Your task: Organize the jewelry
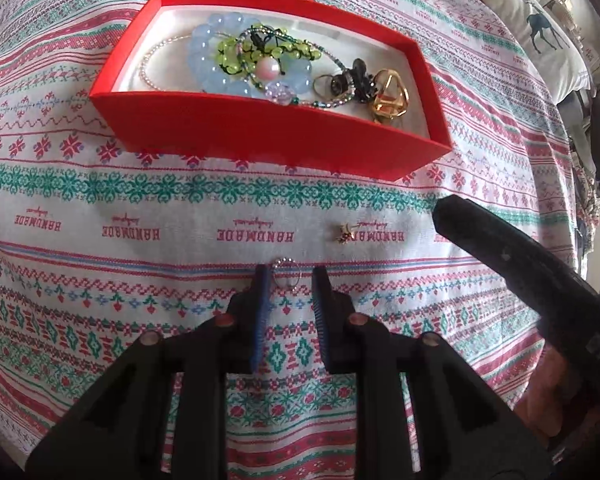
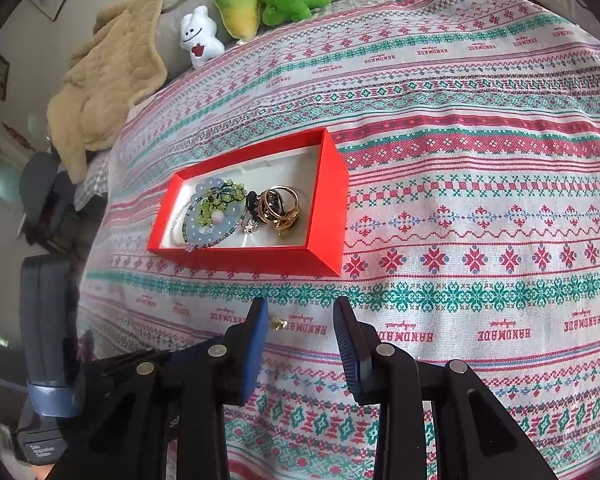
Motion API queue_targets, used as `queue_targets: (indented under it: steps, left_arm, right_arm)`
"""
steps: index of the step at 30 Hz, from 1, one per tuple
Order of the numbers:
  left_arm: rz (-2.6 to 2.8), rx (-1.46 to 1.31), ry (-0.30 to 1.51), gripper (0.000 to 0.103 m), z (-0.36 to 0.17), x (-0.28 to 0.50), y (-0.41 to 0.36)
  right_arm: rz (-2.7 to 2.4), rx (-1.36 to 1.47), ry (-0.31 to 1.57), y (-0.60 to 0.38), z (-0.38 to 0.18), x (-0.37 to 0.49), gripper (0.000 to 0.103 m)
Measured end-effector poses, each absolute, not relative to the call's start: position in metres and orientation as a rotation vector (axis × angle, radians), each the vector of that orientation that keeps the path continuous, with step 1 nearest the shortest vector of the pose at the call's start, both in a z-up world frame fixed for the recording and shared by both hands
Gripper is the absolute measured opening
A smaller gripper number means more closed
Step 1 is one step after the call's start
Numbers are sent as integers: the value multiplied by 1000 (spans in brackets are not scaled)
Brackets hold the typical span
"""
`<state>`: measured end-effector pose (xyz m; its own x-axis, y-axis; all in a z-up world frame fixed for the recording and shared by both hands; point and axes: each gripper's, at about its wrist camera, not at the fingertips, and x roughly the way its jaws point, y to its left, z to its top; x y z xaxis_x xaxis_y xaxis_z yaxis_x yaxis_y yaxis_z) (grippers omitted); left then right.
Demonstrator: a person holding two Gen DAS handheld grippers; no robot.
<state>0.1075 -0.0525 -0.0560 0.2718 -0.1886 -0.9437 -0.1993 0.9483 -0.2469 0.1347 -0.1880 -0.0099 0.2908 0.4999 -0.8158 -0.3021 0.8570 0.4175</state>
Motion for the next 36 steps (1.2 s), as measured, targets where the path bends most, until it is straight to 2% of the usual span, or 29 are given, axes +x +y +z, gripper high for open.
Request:
queue_targets:
  steps: [15, 18, 31, 36]
  left_arm:
    - [67, -164, 1258, 23, -68, 128, -82]
    - [75, -178, 1260, 17, -67, 127, -84]
    - [53, -233, 1247, 17, -53, 101, -60]
    - [45, -305, 1229, 17, -41, 97, -39]
  right_arm:
    - [523, 215, 1168, -193, -10, 136, 34]
    - [528, 214, 1172, -194, -10, 136, 34]
    - [529, 207, 1176, -197, -10, 135, 34]
    - [529, 118, 1193, -184, -16, 132, 34]
